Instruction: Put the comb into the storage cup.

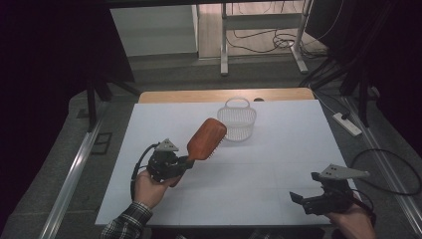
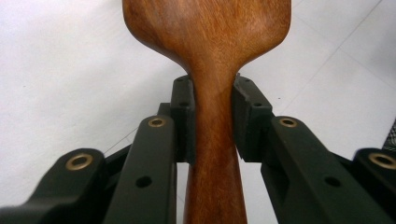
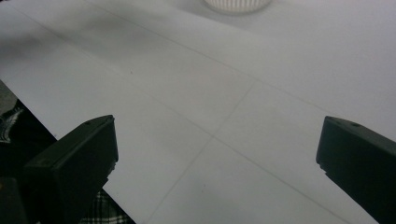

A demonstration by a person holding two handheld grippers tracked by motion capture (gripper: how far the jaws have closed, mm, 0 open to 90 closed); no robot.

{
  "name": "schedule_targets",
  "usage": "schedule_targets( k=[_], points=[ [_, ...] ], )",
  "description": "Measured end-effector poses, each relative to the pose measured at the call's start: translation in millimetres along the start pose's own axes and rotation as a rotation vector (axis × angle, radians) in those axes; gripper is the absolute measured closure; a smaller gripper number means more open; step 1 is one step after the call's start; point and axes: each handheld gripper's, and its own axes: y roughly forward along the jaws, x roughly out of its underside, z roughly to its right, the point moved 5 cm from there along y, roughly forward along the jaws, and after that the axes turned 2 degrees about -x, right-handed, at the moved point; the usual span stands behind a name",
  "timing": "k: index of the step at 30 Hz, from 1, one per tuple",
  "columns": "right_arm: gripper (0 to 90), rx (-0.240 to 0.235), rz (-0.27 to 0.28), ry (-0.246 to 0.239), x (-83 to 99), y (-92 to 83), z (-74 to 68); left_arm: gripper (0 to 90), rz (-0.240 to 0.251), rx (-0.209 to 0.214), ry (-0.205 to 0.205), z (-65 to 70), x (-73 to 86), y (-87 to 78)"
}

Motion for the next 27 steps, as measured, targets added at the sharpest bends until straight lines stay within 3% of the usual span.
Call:
schedule_targets(
  k=[3, 11, 23, 27],
  points=[
    [0.0, -0.048, 0.020, -0.002, -6.7, 2.7, -3.1, 72.1, 0.010, 0.009, 0.003, 2.9, -0.6, -1.3],
    [0.0, -0.100, 0.085, -0.037, -29.8, 10.2, -14.0, 72.0, 0.026, 0.027, 0.014, 8.2, -3.9, -2.5],
    [0.0, -0.182, 0.127, 0.048, -55.1, 29.9, -18.7, 72.0, 0.038, 0.061, 0.044, 15.8, -9.1, 1.4],
    [0.0, -0.184, 0.134, 0.053, -63.3, 36.1, -17.7, 72.0, 0.046, 0.075, 0.051, 18.9, -11.0, 2.5]
  ],
)
